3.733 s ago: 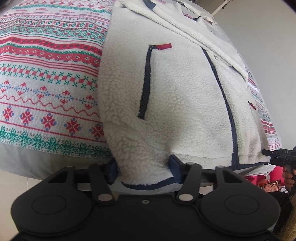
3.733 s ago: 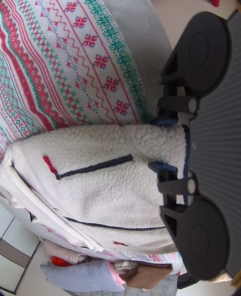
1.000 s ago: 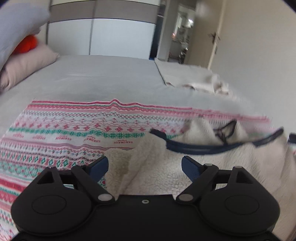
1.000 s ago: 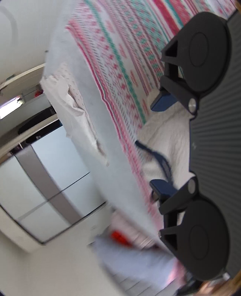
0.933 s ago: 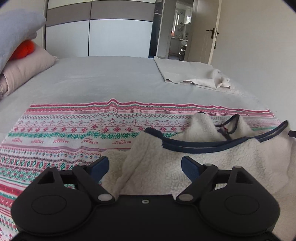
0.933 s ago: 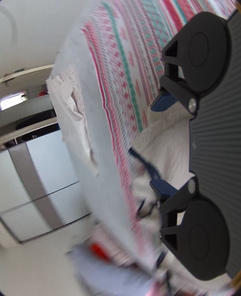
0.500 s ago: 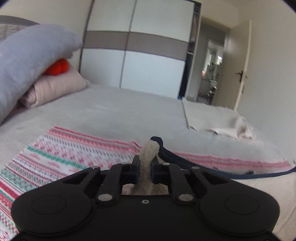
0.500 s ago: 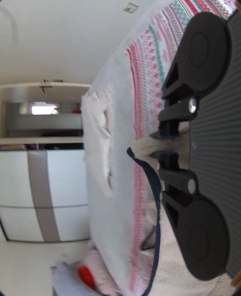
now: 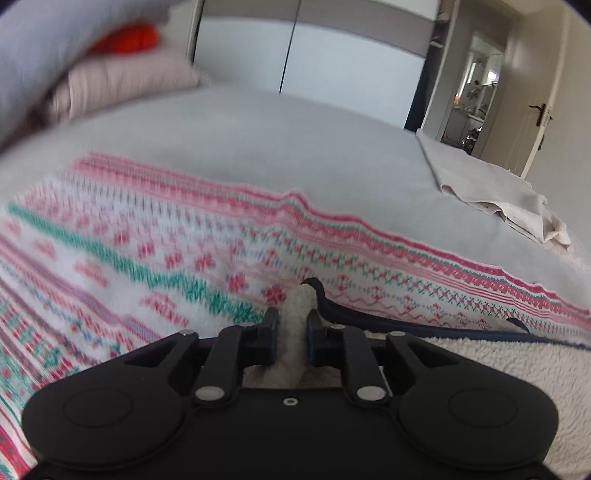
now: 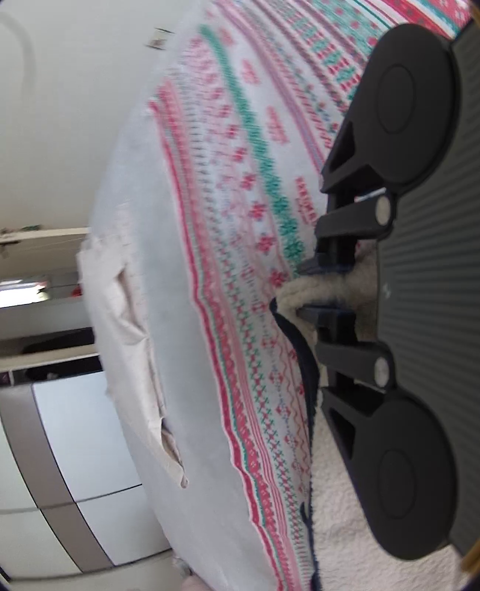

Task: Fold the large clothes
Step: 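Release the hem with both grippers and raise them above the folded fleece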

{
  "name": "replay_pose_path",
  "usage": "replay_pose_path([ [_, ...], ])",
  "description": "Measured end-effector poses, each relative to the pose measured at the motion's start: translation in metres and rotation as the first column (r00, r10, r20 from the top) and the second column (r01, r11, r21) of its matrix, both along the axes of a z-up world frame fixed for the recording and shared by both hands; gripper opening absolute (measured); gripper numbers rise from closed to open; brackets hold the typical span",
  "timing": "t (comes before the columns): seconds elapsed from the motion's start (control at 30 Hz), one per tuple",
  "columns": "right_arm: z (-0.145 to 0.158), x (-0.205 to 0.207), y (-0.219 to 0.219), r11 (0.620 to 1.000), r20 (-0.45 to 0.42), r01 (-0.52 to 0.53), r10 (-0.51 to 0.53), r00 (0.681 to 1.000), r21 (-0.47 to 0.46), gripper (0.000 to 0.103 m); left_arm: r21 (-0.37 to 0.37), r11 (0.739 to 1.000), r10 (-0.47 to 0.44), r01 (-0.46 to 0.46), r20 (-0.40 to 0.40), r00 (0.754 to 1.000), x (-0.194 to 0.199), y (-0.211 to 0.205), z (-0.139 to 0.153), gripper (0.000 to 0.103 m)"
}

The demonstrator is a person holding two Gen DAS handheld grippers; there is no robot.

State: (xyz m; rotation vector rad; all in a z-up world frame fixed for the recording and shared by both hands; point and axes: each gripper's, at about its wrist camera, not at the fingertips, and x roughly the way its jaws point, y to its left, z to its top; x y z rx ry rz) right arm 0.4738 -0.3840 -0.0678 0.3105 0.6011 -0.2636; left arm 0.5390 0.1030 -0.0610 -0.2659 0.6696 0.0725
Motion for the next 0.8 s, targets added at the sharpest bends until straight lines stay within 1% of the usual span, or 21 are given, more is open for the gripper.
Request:
replay_pose_path([
  [0.03,0.0,-0.002,-0.002,1.0,0.004,0.007,-0.007,1.0,0.01,0.028,-0.013,1.0,-0.003,0.002,-0.005,1.0,-0.002,0.0,0.001,0.025],
  [0.07,0.003,-0.007,-0.001,1.0,0.018,0.006,-0.006,1.0,0.013,0.03,-0.013,1.0,-0.009,0.009,-0.008,1.0,-0.005,-0.001,0.004,0.031],
  [0.1,0.007,-0.014,0.0,1.0,0.039,0.001,-0.001,0.999,0.016,0.036,-0.002,1.0,-0.011,0.011,-0.002,1.0,-0.01,-0.002,0.01,0.035],
  [0.13,0.013,-0.022,0.001,1.0,0.064,0.003,-0.004,0.998,0.016,0.044,0.015,1.0,-0.006,0.006,0.023,1.0,-0.019,-0.003,0.018,0.047],
  [0.17,0.023,-0.032,0.003,1.0,0.091,0.01,-0.011,0.996,0.009,0.049,0.044,0.999,-0.001,-0.002,0.061,0.998,-0.032,-0.007,0.028,0.054],
  [0.2,0.031,-0.042,0.005,1.0,0.112,0.01,-0.01,0.994,-0.003,0.057,0.087,0.996,-0.015,0.006,0.103,0.995,-0.046,-0.014,0.036,0.057],
  [0.23,0.042,-0.054,0.01,1.0,0.136,-0.009,0.012,0.991,-0.024,0.059,0.132,0.991,-0.046,0.029,0.131,0.99,-0.061,-0.023,0.045,0.06],
  [0.3,0.058,-0.075,0.024,0.995,0.153,-0.057,0.069,0.986,-0.077,0.061,0.195,0.977,-0.114,0.08,0.168,0.979,-0.089,-0.039,0.061,0.06],
  [0.33,0.064,-0.085,0.034,0.992,0.156,-0.079,0.094,0.983,-0.101,0.063,0.205,0.972,-0.15,0.113,0.175,0.973,-0.103,-0.047,0.069,0.06],
  [0.4,0.073,-0.104,0.057,0.983,0.166,-0.133,0.153,0.974,-0.125,0.067,0.19,0.964,-0.218,0.184,0.178,0.96,-0.127,-0.064,0.078,0.06],
  [0.47,0.076,-0.119,0.082,0.973,0.169,-0.191,0.211,0.963,-0.127,0.07,0.164,0.95,-0.293,0.267,0.161,0.943,-0.147,-0.082,0.081,0.06],
  [0.53,0.074,-0.128,0.11,0.959,0.153,-0.249,0.269,0.951,-0.138,0.071,0.144,0.938,-0.338,0.316,0.163,0.927,-0.164,-0.099,0.077,0.06],
  [0.6,0.067,-0.134,0.136,0.947,0.132,-0.292,0.309,0.942,-0.134,0.071,0.137,0.927,-0.369,0.35,0.155,0.916,-0.175,-0.114,0.067,0.06],
  [0.63,0.062,-0.136,0.147,0.945,0.119,-0.306,0.319,0.94,-0.114,0.071,0.134,0.923,-0.379,0.362,0.14,0.915,-0.18,-0.121,0.061,0.06],
  [0.67,0.056,-0.137,0.157,0.944,0.104,-0.316,0.324,0.94,-0.092,0.071,0.135,0.922,-0.378,0.362,0.118,0.918,-0.182,-0.127,0.054,0.06],
  [0.73,0.042,-0.137,0.174,0.941,0.054,-0.326,0.332,0.942,-0.093,0.072,0.147,0.924,-0.366,0.354,0.063,0.928,-0.185,-0.134,0.039,0.06],
  [0.77,0.034,-0.138,0.181,0.938,0.024,-0.323,0.328,0.944,-0.128,0.072,0.159,0.926,-0.354,0.341,0.06,0.933,-0.189,-0.134,0.032,0.062],
  [0.8,0.027,-0.142,0.187,0.927,0.014,-0.324,0.333,0.943,-0.191,0.072,0.175,0.927,-0.347,0.331,0.07,0.935,-0.195,-0.132,0.029,0.062],
])
